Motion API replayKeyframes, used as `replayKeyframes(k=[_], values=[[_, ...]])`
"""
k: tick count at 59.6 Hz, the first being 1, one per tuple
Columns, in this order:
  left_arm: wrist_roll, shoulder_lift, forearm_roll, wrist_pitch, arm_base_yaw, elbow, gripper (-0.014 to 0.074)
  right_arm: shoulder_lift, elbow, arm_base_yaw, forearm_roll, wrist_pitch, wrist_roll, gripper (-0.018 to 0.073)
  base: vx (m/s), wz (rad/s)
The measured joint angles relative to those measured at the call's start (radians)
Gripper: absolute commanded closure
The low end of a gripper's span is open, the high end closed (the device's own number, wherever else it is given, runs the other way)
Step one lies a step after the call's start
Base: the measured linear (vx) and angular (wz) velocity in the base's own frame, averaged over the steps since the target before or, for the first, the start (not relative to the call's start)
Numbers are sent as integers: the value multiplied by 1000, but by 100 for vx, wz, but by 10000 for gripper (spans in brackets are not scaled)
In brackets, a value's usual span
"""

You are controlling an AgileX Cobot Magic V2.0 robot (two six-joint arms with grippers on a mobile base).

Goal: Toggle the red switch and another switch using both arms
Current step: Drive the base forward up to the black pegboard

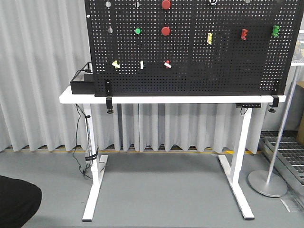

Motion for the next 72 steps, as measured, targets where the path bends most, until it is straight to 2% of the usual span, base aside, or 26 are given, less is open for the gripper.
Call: replayKeyframes(k=[72], values=[[0,0,0,0,0,0,594,0,0,0,0,0,0,566,4,-1]])
